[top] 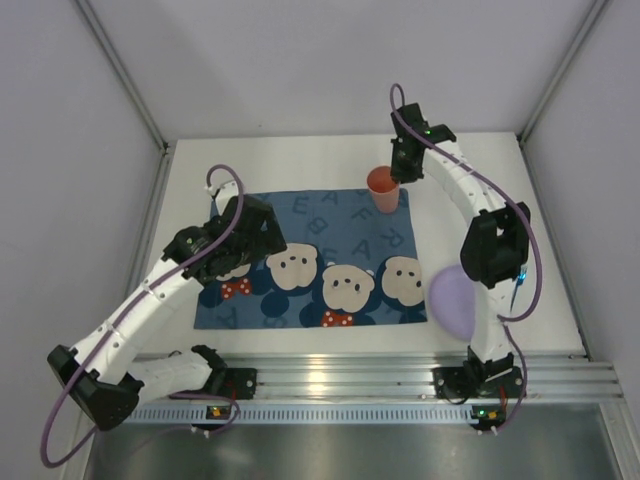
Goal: Set the dinner table for one person
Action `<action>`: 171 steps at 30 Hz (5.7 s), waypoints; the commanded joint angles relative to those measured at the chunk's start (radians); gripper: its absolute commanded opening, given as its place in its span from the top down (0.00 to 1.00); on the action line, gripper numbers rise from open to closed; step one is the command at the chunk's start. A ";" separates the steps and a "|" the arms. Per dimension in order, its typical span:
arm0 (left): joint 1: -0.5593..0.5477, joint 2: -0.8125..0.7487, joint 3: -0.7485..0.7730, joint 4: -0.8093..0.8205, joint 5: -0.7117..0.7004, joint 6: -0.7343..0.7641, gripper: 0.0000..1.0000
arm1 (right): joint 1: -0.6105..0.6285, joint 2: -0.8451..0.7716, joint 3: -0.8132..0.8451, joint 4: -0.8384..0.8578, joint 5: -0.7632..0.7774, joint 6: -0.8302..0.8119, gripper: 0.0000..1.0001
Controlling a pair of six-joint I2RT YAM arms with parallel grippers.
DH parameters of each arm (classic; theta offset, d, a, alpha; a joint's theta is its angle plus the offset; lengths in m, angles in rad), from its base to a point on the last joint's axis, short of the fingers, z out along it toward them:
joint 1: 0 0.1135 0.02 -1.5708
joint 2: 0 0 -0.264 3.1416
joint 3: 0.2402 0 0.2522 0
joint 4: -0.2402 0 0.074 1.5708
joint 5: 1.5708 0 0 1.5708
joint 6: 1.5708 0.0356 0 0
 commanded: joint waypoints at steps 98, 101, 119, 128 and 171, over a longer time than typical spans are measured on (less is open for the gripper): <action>0.117 0.193 0.090 0.160 0.113 0.204 0.04 | 0.010 -0.691 -0.508 0.041 -0.385 0.010 1.00; 0.150 0.184 0.143 0.111 0.061 0.235 0.04 | 0.214 -0.632 -0.422 0.038 -0.299 0.007 1.00; 0.214 -0.069 0.112 -0.113 -0.067 0.155 0.03 | 0.568 0.181 0.271 0.003 -0.298 0.011 1.00; 0.214 -0.143 0.100 -0.188 -0.088 0.132 0.03 | 0.597 0.362 0.288 0.066 -0.499 0.074 0.91; 0.136 0.408 0.189 0.332 0.399 0.309 0.07 | -0.742 -0.477 -0.652 -0.003 -0.090 -0.030 0.00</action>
